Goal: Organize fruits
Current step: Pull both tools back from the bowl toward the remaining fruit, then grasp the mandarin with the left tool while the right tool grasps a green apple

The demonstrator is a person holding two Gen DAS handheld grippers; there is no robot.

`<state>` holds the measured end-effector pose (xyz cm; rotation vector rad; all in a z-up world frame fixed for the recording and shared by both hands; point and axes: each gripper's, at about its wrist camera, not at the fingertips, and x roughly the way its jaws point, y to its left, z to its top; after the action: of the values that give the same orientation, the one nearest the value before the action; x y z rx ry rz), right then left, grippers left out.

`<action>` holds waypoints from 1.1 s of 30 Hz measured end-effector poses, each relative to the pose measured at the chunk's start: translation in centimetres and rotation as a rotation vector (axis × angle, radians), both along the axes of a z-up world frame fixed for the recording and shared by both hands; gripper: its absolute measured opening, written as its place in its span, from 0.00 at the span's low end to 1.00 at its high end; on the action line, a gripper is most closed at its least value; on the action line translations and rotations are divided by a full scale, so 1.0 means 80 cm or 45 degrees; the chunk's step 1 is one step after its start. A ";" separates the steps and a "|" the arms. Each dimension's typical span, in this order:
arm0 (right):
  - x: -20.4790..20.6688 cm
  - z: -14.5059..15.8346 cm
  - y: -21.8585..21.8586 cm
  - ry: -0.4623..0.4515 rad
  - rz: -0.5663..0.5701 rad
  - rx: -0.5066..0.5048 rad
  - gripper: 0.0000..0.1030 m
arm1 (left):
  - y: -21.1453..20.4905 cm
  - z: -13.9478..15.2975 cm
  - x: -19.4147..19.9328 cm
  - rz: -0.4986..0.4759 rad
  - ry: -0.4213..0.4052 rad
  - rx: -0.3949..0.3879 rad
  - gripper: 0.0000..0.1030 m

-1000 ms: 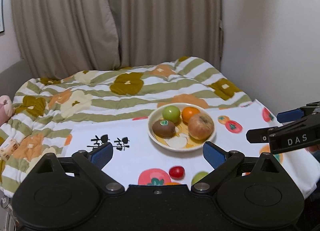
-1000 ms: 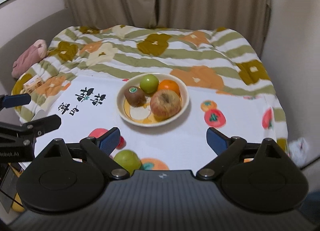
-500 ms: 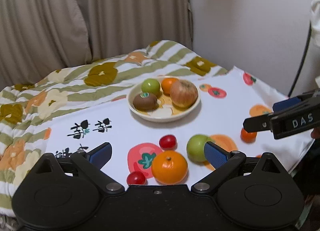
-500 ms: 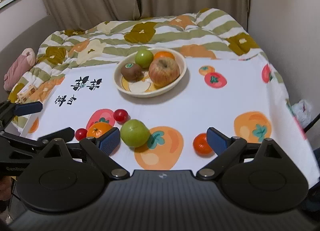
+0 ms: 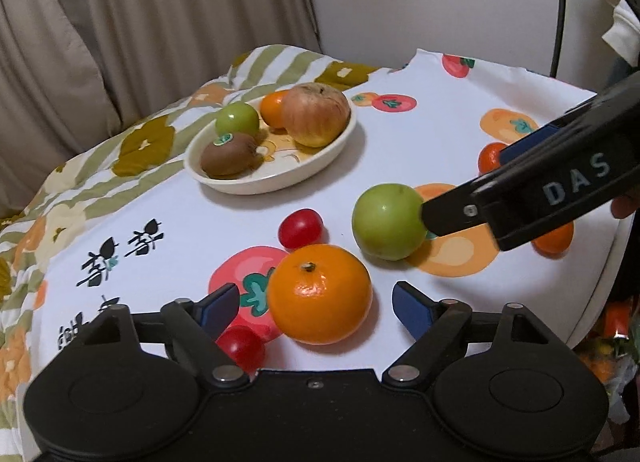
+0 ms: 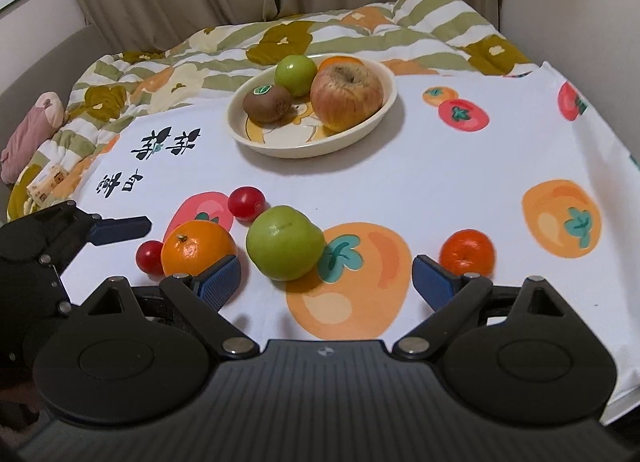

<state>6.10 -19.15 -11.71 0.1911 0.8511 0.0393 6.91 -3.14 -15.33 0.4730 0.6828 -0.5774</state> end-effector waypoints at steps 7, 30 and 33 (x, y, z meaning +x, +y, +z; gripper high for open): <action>0.019 -0.011 0.007 0.022 0.003 0.041 1.00 | -0.003 -0.014 0.022 -0.008 0.096 -0.019 0.69; 0.051 -0.028 0.025 0.071 0.059 0.056 0.78 | 0.007 -0.014 0.023 0.049 0.128 -0.034 0.65; 0.054 -0.030 0.028 0.077 0.079 0.046 0.73 | 0.009 -0.012 0.020 0.057 0.124 -0.042 0.65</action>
<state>10.43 -16.92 -14.08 0.2006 0.9173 0.1074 8.53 -2.44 -16.33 0.4002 0.7738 -0.5715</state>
